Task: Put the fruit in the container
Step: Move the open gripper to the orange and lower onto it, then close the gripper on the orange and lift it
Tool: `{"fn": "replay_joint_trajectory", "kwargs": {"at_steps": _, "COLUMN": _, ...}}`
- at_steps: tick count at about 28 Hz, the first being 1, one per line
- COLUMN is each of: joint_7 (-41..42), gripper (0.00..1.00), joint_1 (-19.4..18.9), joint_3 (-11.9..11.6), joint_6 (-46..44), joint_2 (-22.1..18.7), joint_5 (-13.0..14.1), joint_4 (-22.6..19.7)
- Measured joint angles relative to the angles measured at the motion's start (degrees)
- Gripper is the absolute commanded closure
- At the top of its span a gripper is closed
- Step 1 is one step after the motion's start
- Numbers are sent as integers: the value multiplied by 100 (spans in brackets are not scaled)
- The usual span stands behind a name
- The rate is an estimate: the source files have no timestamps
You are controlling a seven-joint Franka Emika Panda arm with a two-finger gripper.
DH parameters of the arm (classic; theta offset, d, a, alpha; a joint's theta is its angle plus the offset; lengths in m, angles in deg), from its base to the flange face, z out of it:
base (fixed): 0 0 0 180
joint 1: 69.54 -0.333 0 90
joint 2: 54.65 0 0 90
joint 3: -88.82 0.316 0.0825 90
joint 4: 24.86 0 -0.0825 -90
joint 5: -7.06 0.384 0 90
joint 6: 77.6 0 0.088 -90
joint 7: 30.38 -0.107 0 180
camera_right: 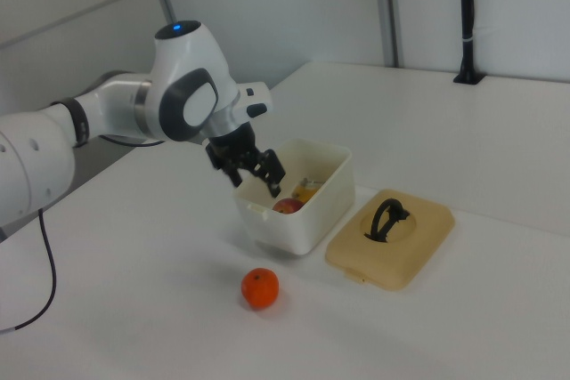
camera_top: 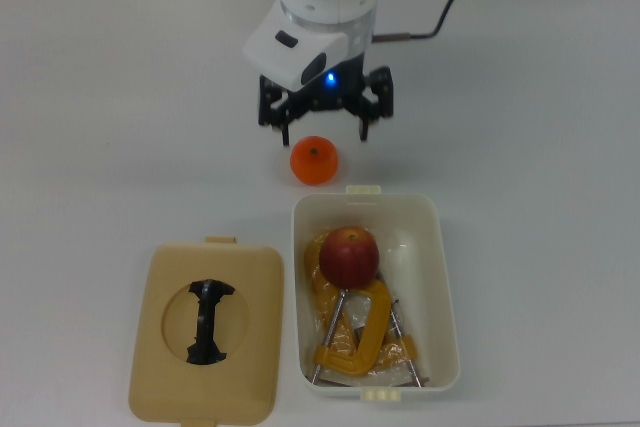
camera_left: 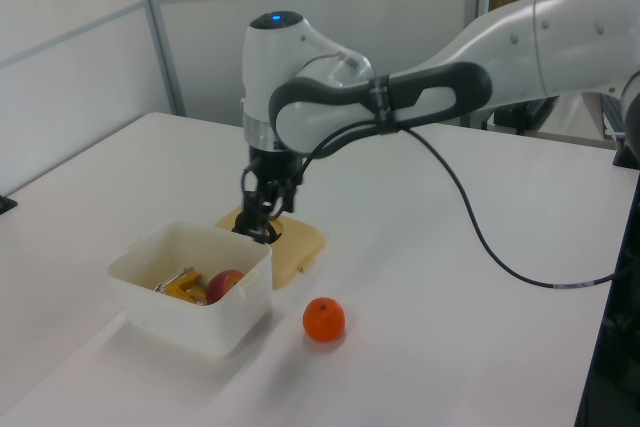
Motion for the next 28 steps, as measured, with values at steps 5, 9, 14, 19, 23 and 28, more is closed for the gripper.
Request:
{"fn": "replay_joint_trajectory", "kwargs": {"at_steps": 5, "joint_7": 480, "gripper": 0, "joint_1": 14, "joint_3": -8, "joint_6": -1178, "joint_2": -95, "joint_5": -36, "joint_4": -83}}
{"fn": "replay_joint_trajectory", "kwargs": {"at_steps": 9, "joint_7": 603, "gripper": 0, "joint_1": 14, "joint_3": -9, "joint_6": -1297, "joint_2": -52, "joint_5": -203, "joint_4": -395}}
{"fn": "replay_joint_trajectory", "kwargs": {"at_steps": 14, "joint_7": 621, "gripper": 0, "joint_1": 14, "joint_3": -9, "joint_6": -1285, "joint_2": 155, "joint_5": -387, "joint_4": -663}}
{"fn": "replay_joint_trajectory", "kwargs": {"at_steps": 19, "joint_7": 621, "gripper": 0, "joint_1": 14, "joint_3": -9, "joint_6": -978, "joint_2": 508, "joint_5": -498, "joint_4": -685}}
{"fn": "replay_joint_trajectory", "kwargs": {"at_steps": 23, "joint_7": 622, "gripper": 0, "joint_1": 5, "joint_3": -4, "joint_6": -647, "joint_2": 749, "joint_5": -522, "joint_4": -693}}
{"fn": "replay_joint_trajectory", "kwargs": {"at_steps": 28, "joint_7": 624, "gripper": 0, "joint_1": -18, "joint_3": 23, "joint_6": -403, "joint_2": 916, "joint_5": -616, "joint_4": -703}}
